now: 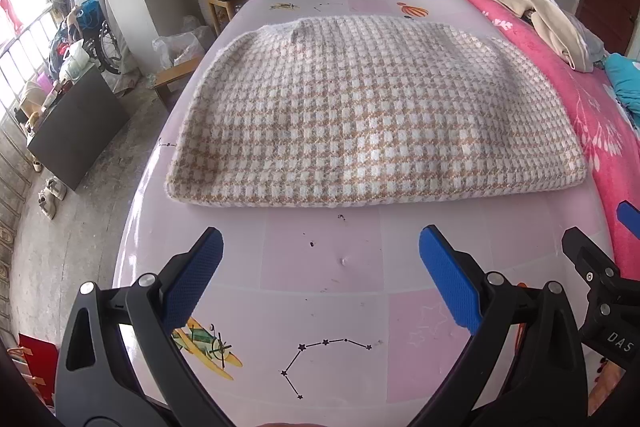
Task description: Fold large clothes
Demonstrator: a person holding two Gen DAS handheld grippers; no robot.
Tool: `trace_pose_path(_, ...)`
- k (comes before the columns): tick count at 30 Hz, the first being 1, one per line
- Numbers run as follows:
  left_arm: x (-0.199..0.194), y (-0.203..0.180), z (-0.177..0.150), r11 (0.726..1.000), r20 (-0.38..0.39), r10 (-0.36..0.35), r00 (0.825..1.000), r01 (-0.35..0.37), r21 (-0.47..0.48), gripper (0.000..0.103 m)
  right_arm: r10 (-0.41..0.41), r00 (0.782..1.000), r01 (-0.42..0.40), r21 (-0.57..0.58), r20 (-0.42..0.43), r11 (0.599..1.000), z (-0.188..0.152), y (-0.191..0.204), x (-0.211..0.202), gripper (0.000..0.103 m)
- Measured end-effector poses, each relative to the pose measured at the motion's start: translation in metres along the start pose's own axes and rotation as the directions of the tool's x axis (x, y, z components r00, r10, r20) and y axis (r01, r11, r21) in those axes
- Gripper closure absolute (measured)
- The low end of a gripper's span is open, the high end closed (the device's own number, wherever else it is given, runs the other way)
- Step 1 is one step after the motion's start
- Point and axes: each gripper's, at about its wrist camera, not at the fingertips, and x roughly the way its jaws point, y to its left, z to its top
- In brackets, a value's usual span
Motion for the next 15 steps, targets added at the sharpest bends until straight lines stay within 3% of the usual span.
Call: trace_pose_path(15, -0.0001, 0.0007, 0.0005, 1.0, -0.003, -0.01, 1.0, 0.01, -0.008, 0.008, 0.001, 1.0, -0.001, -0.002, 0.0, 1.0, 0.0003, 0.0, 0.0, 0.006)
